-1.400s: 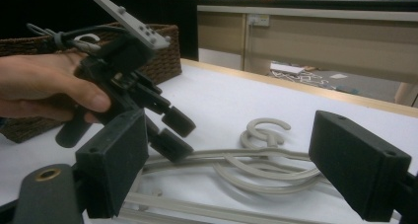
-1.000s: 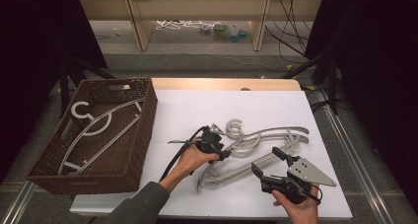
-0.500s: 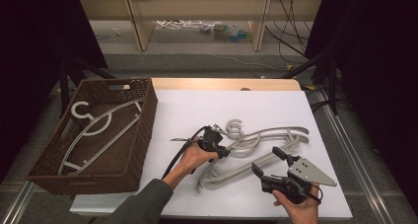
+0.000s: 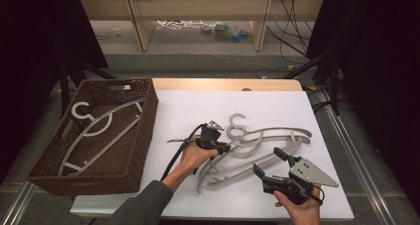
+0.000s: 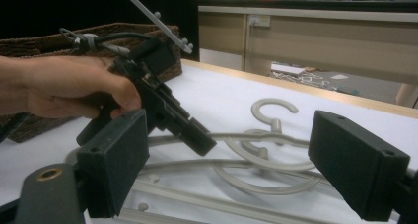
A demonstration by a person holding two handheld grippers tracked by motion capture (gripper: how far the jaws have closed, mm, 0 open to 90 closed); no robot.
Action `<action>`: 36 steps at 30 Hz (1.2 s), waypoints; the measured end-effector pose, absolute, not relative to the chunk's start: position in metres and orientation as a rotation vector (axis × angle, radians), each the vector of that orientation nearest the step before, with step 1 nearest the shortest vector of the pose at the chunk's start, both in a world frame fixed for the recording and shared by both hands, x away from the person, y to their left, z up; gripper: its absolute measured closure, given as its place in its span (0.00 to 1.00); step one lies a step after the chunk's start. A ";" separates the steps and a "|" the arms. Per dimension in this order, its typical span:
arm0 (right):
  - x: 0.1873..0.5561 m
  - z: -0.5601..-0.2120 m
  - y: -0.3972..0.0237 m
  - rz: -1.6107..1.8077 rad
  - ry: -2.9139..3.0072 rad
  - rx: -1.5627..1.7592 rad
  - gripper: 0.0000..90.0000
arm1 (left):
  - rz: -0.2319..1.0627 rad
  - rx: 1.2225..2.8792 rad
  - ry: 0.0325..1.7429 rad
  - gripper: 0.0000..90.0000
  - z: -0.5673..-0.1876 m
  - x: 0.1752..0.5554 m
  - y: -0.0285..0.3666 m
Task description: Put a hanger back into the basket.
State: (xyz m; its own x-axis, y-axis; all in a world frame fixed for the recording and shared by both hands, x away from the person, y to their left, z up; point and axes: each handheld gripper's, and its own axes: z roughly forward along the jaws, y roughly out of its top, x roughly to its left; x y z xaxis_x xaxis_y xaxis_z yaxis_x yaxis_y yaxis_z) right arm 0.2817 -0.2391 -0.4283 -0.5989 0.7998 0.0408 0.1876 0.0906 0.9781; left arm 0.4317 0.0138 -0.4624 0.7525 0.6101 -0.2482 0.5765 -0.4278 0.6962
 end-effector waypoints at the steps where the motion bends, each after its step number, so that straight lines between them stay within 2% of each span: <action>1: 0.282 -0.428 -0.239 1.542 1.852 0.966 0.18 | 0.042 2.106 0.902 0.91 -0.463 0.433 0.015; 8: 0.282 -0.428 -0.239 1.541 1.854 0.968 0.18 | 0.025 2.033 0.933 0.91 -0.452 0.431 0.023; 20: 0.282 -0.428 -0.239 1.539 1.854 0.968 0.18 | 0.071 1.955 0.930 0.91 -0.427 0.427 0.044; 36: 0.282 -0.429 -0.239 1.540 1.850 0.971 0.18 | 0.192 1.888 0.930 0.91 -0.379 0.419 0.089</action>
